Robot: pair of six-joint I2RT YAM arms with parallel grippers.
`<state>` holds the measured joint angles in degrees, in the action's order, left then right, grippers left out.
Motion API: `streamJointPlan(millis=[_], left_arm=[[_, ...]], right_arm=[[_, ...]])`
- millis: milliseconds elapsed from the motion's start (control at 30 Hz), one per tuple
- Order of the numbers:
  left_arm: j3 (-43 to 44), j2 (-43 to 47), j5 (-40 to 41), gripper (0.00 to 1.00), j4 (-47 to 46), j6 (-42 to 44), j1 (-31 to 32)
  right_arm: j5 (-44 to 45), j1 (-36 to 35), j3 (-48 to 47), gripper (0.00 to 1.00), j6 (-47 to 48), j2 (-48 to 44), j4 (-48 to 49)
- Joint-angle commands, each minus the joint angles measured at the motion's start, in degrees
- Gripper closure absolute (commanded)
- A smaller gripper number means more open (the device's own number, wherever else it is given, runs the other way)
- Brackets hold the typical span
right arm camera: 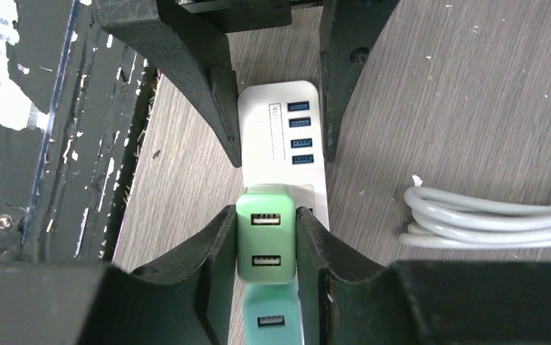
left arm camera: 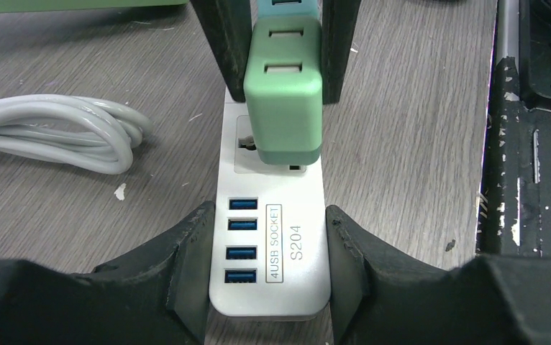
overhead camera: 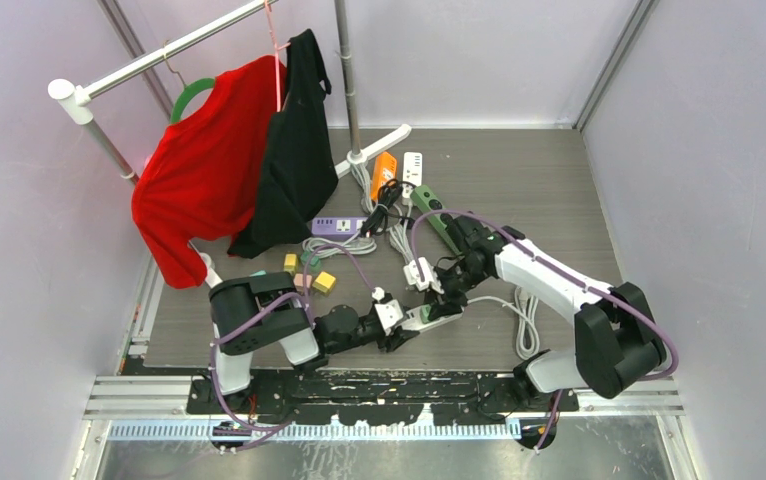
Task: Pull the plug off the socket
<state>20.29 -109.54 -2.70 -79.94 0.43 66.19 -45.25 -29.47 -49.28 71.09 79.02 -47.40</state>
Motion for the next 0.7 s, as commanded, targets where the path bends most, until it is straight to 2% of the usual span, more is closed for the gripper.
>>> streamJointPlan(millis=[0, 167, 400, 467, 533, 667], left_arm=[[-0.96, -1.43, -0.51, 1.0, 3.55, 1.44, -0.36], [-0.97, -1.4, -0.71, 1.0, 3.56, 1.43, -0.4], [-0.84, -1.24, -0.82, 1.0, 3.92, 1.26, -0.41], [-0.58, -0.66, -0.7, 0.97, 4.64, 1.12, -0.45], [-0.39, 1.12, -0.27, 0.86, 6.29, 0.7, -0.44], [0.77, 6.03, -0.6, 0.57, 12.8, -0.87, -0.4]], right_arm=[[-4.74, 3.45, -2.26, 0.99, 5.81, -3.28, -3.92], [-8.39, 4.43, -2.92, 0.99, 10.13, -3.42, -8.43], [-10.19, 4.96, -3.57, 0.99, 9.6, -3.4, -9.08], [-11.57, 5.61, -4.12, 0.99, 8.79, -3.35, -9.56], [-12.15, 6.23, -4.62, 0.99, 8.03, -3.42, -9.98], [-12.37, 6.79, -4.89, 0.99, 4.67, -3.72, -8.78]])
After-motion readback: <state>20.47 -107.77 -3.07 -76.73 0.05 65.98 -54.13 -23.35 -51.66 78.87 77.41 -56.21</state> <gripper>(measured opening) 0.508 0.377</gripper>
